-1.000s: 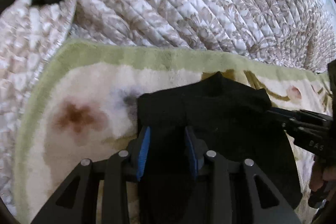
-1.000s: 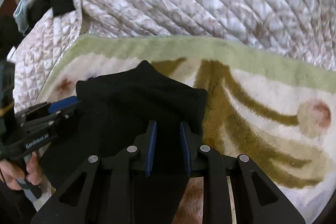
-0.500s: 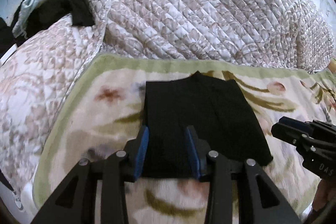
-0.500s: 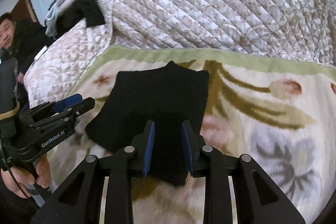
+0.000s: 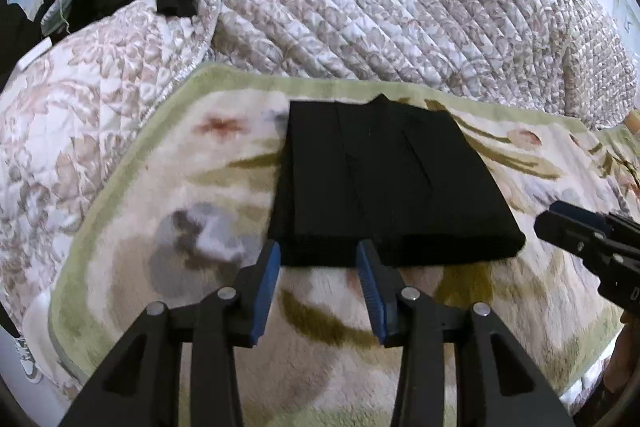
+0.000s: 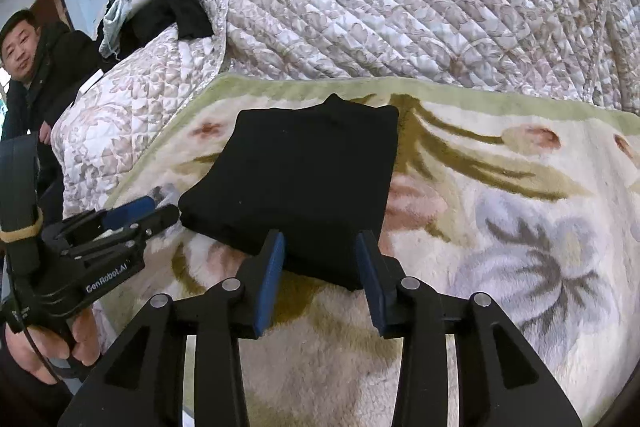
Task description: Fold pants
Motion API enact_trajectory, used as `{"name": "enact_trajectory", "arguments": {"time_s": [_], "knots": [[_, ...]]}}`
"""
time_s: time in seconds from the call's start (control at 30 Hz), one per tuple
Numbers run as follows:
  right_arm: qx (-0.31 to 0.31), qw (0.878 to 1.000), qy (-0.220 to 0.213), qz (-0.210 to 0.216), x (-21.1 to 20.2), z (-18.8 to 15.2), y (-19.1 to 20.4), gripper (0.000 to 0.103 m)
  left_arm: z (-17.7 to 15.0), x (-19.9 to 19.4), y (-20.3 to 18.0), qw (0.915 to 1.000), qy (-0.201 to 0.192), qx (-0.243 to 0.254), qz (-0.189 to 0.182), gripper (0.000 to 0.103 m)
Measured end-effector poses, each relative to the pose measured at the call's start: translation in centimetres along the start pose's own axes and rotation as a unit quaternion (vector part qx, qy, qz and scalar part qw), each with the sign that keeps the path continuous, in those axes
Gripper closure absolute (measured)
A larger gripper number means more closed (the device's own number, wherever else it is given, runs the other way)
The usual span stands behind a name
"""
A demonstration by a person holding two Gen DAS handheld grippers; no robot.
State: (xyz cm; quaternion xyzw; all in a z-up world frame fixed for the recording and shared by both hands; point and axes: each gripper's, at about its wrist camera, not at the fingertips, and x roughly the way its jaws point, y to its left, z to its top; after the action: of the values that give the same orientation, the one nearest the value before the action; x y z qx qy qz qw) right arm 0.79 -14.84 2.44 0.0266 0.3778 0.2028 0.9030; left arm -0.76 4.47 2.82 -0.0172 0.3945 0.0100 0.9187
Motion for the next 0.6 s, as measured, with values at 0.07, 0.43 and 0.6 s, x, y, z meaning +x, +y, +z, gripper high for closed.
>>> {"name": "enact_trajectory", "arguments": {"time_s": [0.07,0.43,0.6], "knots": [[-0.001,1.0,0.0,0.004,-0.1,-0.3,0.1,0.065,-0.6,0.1,-0.3,1.0,0.005,0.002,0.002,0.06],[-0.01,1.0,0.009,-0.016,-0.2,-2.4,0.6,0.065,-2.4,0.6,-0.8,0.9995,0.03,0.013,0.001,0.058],[-0.011,0.999,0.017,-0.027,0.1,-3.3,0.5,0.065,-2.5,1.0,-0.6,0.9995,0.032,0.01,0.001,0.057]]}}
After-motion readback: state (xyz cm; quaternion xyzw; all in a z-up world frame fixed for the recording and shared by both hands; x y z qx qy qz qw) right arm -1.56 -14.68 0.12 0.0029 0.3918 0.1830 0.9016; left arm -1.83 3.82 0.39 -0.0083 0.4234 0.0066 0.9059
